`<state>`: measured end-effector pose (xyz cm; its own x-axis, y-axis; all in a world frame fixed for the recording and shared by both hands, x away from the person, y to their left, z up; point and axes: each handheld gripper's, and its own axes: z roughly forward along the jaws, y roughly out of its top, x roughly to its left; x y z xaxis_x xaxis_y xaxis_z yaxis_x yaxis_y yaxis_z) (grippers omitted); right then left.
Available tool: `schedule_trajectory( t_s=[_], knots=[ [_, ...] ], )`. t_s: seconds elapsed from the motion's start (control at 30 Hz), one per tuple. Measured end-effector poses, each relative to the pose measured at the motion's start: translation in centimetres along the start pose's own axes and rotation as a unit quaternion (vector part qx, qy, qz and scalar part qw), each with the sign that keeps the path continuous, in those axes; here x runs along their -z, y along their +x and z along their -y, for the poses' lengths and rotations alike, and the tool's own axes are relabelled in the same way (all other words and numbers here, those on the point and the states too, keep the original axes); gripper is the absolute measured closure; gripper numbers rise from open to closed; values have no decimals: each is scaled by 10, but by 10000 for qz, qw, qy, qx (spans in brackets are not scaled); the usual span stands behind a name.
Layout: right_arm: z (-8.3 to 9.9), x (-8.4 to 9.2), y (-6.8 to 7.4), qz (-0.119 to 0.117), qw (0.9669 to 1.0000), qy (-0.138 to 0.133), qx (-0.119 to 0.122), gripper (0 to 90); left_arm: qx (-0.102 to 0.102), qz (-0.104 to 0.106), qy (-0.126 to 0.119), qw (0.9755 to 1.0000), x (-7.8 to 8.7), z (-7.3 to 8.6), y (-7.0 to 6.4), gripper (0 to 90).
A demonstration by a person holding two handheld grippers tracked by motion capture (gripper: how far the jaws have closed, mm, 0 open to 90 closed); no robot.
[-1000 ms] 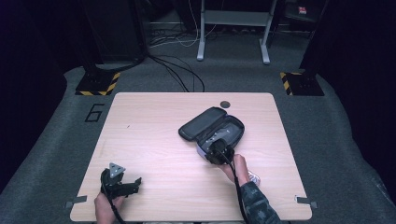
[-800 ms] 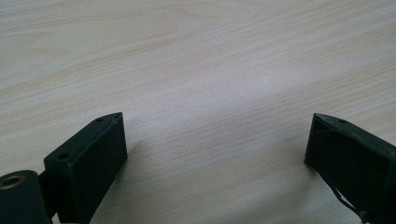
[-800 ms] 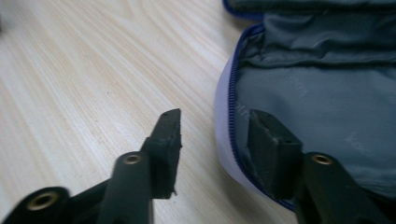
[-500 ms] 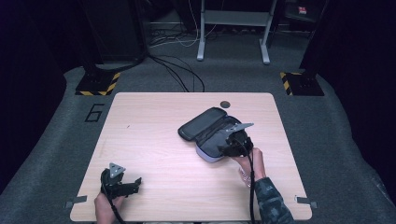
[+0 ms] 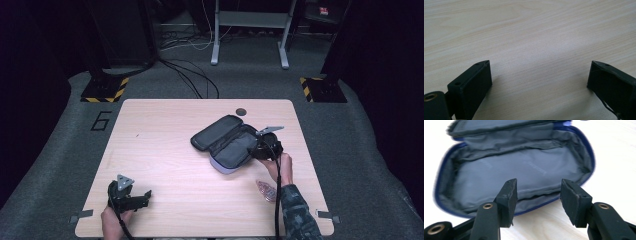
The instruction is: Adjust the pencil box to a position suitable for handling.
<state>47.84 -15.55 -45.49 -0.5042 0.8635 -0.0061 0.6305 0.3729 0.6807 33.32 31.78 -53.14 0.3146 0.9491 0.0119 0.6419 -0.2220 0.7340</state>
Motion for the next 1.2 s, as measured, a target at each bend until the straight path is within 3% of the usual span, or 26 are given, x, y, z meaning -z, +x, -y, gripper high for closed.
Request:
schedule_trajectory(
  t_s=[0.03,0.07,0.13,0.33,0.37,0.47,0.57,0.6,0.83,1.03,1.17,1.2],
  knots=[
    [0,0,0,0,10000,0,0,474,0,0,0,10000,0,0,0,53],
    [0,-4,-4,218,9997,-21,-94,477,1,0,-1,10000,0,0,0,53],
    [0,-6,-8,296,9993,-6,-209,482,1,0,0,10000,0,0,0,53],
    [-4,-15,-21,417,9981,6,-456,564,-1,1,1,10000,0,0,0,53],
    [-4,-20,-25,391,9976,153,-547,574,0,1,1,10000,0,0,0,53],
    [-2,-23,-27,429,9971,201,-602,584,0,1,0,10000,0,0,0,53],
    [1,-28,-29,382,9953,339,-821,709,1,2,0,10000,0,0,0,53],
    [2,-28,-30,344,9959,305,-774,739,0,2,1,10000,0,0,0,53],
    [6,-29,-26,327,9945,408,-905,815,-1,1,-1,10000,0,0,0,53],
    [15,-24,-17,96,9947,415,-940,809,5,6,0,10000,0,0,0,54],
    [20,-19,-9,-186,9944,442,-943,777,6,6,1,10000,0,0,0,54],
    [22,-14,-7,-250,9943,401,-953,698,5,6,2,10000,0,0,0,55]
  ],
)
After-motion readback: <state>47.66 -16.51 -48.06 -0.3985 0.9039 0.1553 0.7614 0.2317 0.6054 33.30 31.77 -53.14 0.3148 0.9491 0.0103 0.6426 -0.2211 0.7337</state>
